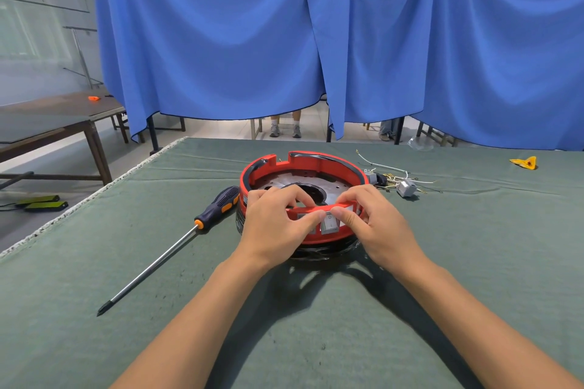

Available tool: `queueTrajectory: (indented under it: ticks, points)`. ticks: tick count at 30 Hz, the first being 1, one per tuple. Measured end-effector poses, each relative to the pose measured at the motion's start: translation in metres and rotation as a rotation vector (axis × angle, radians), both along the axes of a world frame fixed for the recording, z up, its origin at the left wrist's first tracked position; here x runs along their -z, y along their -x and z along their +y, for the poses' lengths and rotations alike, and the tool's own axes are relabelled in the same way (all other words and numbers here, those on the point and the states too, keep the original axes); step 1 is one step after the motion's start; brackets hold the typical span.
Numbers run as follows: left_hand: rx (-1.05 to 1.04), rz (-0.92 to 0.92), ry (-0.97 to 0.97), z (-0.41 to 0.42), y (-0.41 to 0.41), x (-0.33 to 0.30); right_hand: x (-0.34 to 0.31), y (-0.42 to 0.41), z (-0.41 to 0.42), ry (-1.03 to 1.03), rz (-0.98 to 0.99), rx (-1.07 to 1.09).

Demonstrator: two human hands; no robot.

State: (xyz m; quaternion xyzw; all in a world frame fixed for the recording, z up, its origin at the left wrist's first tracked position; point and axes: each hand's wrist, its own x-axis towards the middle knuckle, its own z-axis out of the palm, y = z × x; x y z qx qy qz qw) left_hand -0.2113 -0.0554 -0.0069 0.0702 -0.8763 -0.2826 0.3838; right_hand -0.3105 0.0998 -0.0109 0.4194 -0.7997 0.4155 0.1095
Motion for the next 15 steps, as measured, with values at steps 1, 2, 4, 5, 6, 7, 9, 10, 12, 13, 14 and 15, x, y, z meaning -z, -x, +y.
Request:
queueTrajectory:
  ticks: [1,2,4,5,6,7,9,10,12,13,14,15]
  points:
    - [0.004,0.004,0.006,0.000,0.000,0.000,0.000,-0.001,0.000,0.011,-0.011,-0.009]
    - [0.009,0.010,0.016,0.000,0.000,0.000,0.001,-0.002,0.000,0.021,-0.021,-0.017]
    - [0.017,0.032,0.041,0.000,-0.003,0.000,0.001,-0.003,0.002,0.037,-0.044,-0.030]
    - [0.023,0.036,0.064,0.000,-0.005,0.000,0.001,-0.003,0.004,0.044,-0.065,-0.047]
    - [0.034,0.026,0.097,-0.001,-0.006,0.000,0.001,-0.003,0.007,0.050,-0.088,-0.076]
    - [0.045,0.003,0.134,-0.001,-0.008,-0.001,0.000,-0.003,0.010,0.053,-0.112,-0.107]
    - [0.052,-0.048,0.191,-0.003,-0.008,-0.002,-0.003,-0.003,0.013,0.041,-0.146,-0.142]
    - [0.046,-0.058,0.203,-0.003,-0.009,-0.002,-0.004,-0.004,0.013,0.033,-0.143,-0.144]
    - [0.035,-0.056,0.209,-0.003,-0.009,-0.002,-0.004,-0.005,0.012,0.030,-0.130,-0.139]
    - [0.032,-0.054,0.208,-0.002,-0.009,-0.002,-0.003,-0.004,0.012,0.029,-0.129,-0.138]
    - [0.029,-0.053,0.207,-0.002,-0.009,-0.002,-0.003,-0.004,0.011,0.029,-0.128,-0.138]
    - [0.023,-0.051,0.207,-0.001,-0.009,-0.001,-0.003,-0.003,0.012,0.028,-0.124,-0.139]
